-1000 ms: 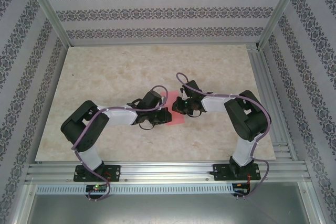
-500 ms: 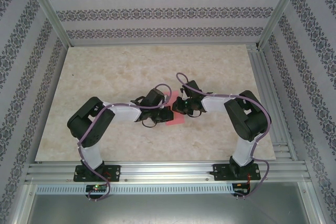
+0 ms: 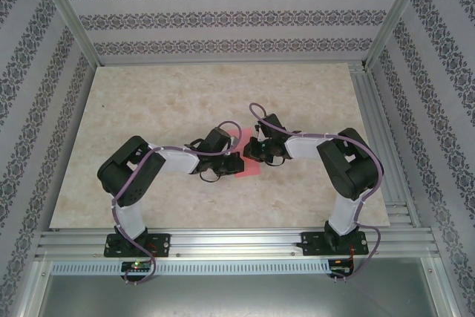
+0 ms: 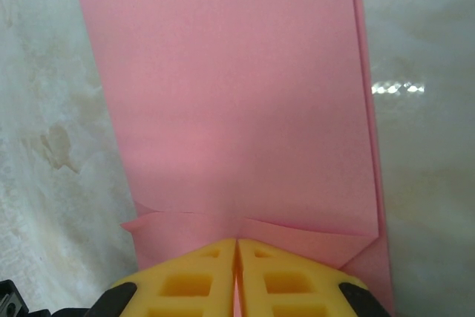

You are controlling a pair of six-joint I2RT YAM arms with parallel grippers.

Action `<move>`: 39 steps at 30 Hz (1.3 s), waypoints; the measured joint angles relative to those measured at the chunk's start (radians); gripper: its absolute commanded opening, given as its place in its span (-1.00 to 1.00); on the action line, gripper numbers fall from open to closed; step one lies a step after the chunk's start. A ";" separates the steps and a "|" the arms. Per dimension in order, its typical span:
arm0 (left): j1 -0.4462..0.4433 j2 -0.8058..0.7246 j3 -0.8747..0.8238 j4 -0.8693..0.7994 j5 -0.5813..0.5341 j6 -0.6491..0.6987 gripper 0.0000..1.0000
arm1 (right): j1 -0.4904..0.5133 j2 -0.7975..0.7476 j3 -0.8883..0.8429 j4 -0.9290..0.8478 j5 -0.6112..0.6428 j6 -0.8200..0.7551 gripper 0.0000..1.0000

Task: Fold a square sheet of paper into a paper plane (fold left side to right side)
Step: Fold the triangle a second time at the center of the table.

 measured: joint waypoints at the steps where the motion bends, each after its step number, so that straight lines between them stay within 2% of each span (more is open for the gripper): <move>1: 0.000 -0.001 -0.008 0.014 0.003 0.000 -0.84 | 0.000 0.000 0.000 0.000 0.000 0.000 -0.78; 27: -0.002 -0.146 -0.201 0.066 0.003 -0.004 -0.83 | 0.001 0.000 0.000 -0.010 -0.019 0.000 -0.78; 31: -0.003 -0.177 -0.208 0.009 0.003 -0.004 -0.82 | 0.000 0.000 0.000 -0.009 -0.019 0.000 -0.76; 35: -0.008 -0.226 -0.203 -0.105 0.000 0.004 -0.77 | 0.000 -0.001 0.008 -0.015 -0.021 -0.002 -0.62; 39: 0.004 -0.285 -0.151 -0.212 -0.008 0.027 -0.61 | 0.000 -0.018 0.023 -0.053 -0.004 -0.009 -0.46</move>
